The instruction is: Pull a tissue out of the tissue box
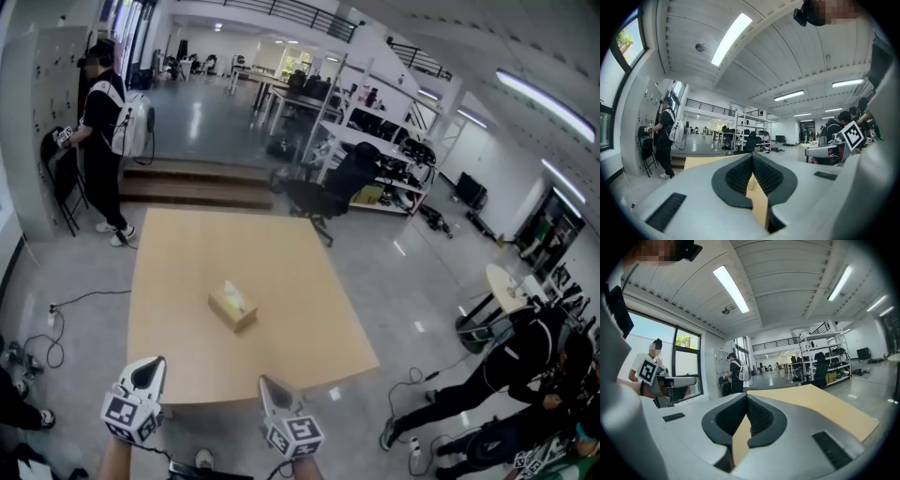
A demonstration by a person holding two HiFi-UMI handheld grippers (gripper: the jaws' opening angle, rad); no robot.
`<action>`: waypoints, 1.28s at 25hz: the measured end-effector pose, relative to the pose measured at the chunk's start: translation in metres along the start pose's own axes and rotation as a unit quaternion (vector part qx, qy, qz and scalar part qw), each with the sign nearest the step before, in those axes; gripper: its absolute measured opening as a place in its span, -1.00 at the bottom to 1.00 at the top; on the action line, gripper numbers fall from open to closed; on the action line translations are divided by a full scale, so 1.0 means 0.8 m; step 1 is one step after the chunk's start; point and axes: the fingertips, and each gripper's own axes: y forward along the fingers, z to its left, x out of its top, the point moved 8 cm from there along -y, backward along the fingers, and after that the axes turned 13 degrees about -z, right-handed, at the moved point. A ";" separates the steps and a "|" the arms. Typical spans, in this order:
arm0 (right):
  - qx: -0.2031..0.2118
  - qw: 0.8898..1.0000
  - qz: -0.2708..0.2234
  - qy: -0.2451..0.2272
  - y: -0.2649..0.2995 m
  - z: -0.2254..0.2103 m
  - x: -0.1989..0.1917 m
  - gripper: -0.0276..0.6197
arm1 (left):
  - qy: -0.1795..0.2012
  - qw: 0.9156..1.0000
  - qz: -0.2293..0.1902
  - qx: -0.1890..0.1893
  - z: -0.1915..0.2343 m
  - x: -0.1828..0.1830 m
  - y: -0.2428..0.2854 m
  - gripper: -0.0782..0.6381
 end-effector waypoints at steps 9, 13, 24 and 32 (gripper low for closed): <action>-0.002 1.000 0.007 -0.001 0.056 -0.013 -0.004 -0.88 | -0.005 1.000 0.004 -0.002 0.040 -0.010 0.039 -0.76; -0.003 1.000 0.005 -0.001 0.072 -0.016 -0.004 -0.88 | -0.001 1.000 0.000 -0.002 0.052 -0.009 0.053 -0.76; -0.001 1.000 0.010 -0.008 0.104 -0.025 -0.007 -0.88 | -0.011 1.000 0.008 0.003 0.074 -0.016 0.077 -0.76; 0.012 1.000 0.012 -0.008 0.151 -0.057 -0.015 -0.88 | -0.005 1.000 0.006 0.013 0.093 -0.031 0.120 -0.76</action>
